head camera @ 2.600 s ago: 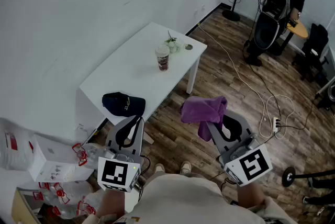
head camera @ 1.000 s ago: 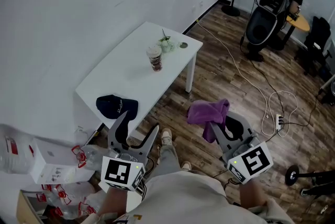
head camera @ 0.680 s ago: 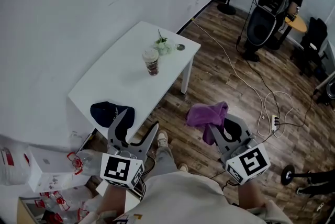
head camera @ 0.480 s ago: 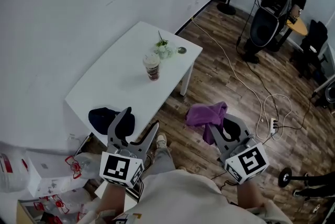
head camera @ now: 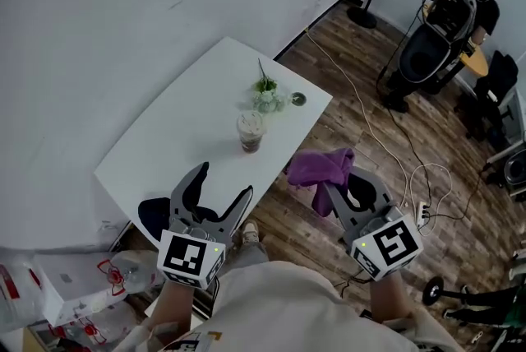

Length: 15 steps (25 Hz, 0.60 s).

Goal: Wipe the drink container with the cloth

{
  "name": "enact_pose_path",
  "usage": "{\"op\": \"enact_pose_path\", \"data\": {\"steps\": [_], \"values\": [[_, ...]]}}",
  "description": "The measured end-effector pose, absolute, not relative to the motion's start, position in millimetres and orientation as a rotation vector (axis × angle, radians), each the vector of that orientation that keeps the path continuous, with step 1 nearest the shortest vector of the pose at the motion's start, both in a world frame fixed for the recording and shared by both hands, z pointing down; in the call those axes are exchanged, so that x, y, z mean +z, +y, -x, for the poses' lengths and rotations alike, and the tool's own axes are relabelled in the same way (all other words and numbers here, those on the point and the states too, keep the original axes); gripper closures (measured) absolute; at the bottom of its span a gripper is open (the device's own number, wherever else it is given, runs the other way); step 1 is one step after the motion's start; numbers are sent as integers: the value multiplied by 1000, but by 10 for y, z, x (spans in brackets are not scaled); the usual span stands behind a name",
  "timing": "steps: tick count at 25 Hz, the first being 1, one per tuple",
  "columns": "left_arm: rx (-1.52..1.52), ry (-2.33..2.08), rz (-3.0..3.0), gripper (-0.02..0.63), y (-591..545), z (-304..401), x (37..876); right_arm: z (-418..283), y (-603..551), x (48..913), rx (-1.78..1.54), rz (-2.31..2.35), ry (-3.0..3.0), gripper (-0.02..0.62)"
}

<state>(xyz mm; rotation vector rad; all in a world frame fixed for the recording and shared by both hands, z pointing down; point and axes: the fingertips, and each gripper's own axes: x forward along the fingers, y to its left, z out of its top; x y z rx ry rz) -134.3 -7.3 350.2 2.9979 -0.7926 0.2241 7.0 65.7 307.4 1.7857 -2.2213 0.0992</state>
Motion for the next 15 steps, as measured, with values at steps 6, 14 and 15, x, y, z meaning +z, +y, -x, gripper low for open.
{"op": "enact_pose_path", "data": {"steps": [6,14,15], "values": [[304,-714,-3043,250,-581,1230,3586,-156,43,3042,111,-1791,-2204,512],[407,-667,-3039,239,-830,1012,3788,-394,-434,3192,164,-1776,-2219,512],[420,-682,-3025,235,-849,975,3824,-429,-483,3217,170,-1765,-2231,512]]}}
